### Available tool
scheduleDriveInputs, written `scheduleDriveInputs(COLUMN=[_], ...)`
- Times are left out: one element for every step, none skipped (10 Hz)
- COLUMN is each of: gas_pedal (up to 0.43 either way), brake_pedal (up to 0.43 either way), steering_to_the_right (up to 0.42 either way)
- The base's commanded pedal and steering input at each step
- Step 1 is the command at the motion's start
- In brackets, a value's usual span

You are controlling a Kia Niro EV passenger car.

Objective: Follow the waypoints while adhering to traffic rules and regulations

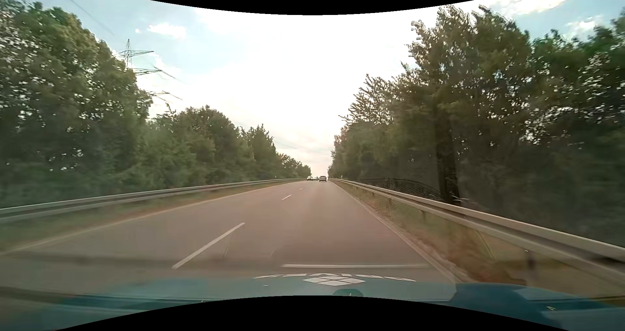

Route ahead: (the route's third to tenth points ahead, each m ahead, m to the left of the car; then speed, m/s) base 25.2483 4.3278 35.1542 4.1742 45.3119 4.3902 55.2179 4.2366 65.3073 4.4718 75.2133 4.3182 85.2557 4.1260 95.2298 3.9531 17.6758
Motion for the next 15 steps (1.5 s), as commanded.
scheduleDriveInputs(gas_pedal=[0.24,0.24,0.24,0.24,0.24,0.24,0.24,0.24,0.24,0.24,0.24,0.24,0.24,0.24,0.24], brake_pedal=[0.0,0.0,0.0,0.0,0.0,0.0,0.0,0.0,0.0,0.0,0.0,0.0,0.0,0.0,0.0], steering_to_the_right=[-0.002,-0.001,-0.001,-0.001,-0.001,-0.001,-0.001,-0.002,-0.002,-0.002,-0.001,-0.001,-0.001,-0.001,-0.001])
